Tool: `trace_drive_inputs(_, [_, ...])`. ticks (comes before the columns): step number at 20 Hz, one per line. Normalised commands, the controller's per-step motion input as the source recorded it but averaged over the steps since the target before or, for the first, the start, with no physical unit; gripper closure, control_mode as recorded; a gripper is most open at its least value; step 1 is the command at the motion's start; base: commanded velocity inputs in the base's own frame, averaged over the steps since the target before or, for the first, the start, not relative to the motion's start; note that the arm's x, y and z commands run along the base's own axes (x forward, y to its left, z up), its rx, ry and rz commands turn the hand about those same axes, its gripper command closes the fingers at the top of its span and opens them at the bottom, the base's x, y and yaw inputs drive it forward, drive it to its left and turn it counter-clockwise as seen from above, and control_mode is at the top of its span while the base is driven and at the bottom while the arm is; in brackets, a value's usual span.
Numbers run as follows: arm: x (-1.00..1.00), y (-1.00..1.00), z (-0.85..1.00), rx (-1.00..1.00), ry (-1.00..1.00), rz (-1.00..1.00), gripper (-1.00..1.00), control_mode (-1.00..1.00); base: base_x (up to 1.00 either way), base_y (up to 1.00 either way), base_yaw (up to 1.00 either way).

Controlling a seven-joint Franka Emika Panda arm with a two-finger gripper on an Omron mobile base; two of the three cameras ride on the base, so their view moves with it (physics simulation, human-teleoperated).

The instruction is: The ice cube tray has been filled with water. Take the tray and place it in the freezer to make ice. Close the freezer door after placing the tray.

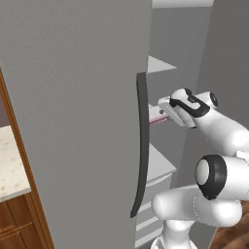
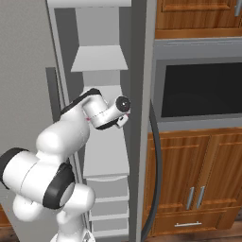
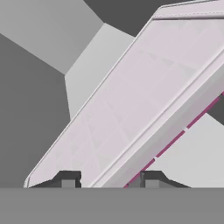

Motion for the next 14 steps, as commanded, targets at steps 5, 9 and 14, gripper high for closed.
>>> trace_drive_inputs(5, [0.38, 0.1, -0.09, -0.01, 0.0, 0.0, 1.0, -1.0, 0.0, 0.0, 0.0])
trace_drive_inputs(9, [0.37, 0.15, -0.12, -0.02, 0.0, 0.0, 1.0, -1.0, 0.0, 0.0, 0.0])
trace_drive_inputs(14, [0.36, 0.12, -0.13, -0.02, 0.0, 0.0, 1.0, -1.0, 0.0, 0.0, 0.0])
